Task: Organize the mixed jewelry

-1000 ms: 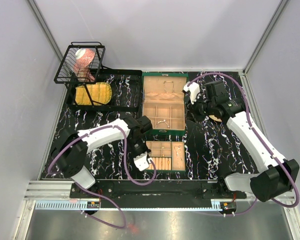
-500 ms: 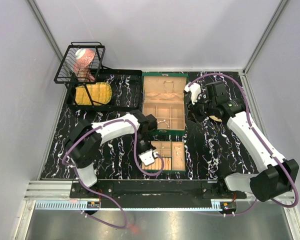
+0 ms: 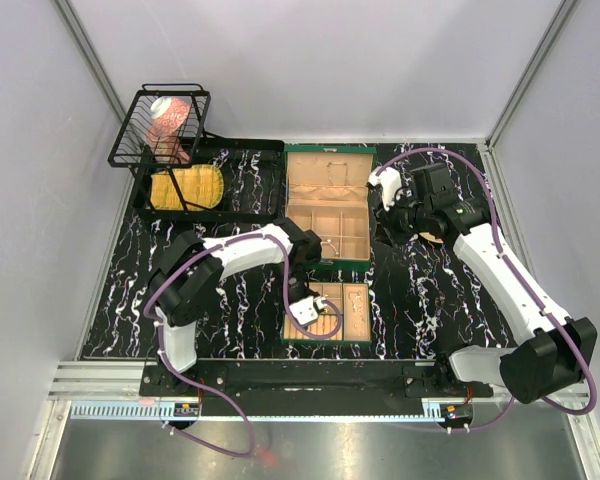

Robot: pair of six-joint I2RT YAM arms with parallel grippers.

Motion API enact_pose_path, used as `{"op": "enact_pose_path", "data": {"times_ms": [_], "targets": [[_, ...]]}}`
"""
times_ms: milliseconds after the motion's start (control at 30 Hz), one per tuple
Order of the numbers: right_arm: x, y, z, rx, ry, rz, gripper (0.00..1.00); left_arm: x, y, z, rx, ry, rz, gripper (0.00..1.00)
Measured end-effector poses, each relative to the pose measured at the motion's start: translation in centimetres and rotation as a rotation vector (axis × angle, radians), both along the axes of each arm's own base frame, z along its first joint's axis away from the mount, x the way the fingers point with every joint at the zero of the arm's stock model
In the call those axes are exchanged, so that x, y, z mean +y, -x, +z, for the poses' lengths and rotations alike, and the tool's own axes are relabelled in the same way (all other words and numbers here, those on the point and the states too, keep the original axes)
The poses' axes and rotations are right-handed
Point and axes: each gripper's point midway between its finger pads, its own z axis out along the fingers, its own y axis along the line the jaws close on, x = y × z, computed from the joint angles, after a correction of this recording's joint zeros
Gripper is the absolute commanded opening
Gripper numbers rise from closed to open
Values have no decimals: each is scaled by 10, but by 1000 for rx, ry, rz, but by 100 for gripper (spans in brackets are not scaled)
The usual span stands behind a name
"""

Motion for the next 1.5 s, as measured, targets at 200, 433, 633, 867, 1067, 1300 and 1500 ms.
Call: {"op": "enact_pose_path", "data": {"times_ms": [200,433,633,867,1067,1300,1500], "targets": [[-1,1,-4,9,4,0,27,-2,2,2,15,10,5,0],[-1,1,-4,9,4,0,28,-2,3,1,18,9,6,0],[-3,0,-4,10,6,-6,28,1,5,-3,30,-4,7,0],[-7,-2,-9,29,15,-16,28,3,3,-8,41,-19,13,0],[-9,-5,-11,36,18,-26,28,1,2,-16,59,-40,13,0],[-10,-5,-11,39,20,-25,28,-4,0,-13,61,-23,18,0],[-10,-5,-11,37,18,-24,29,-12,0,-1,66,29,31,0]]}}
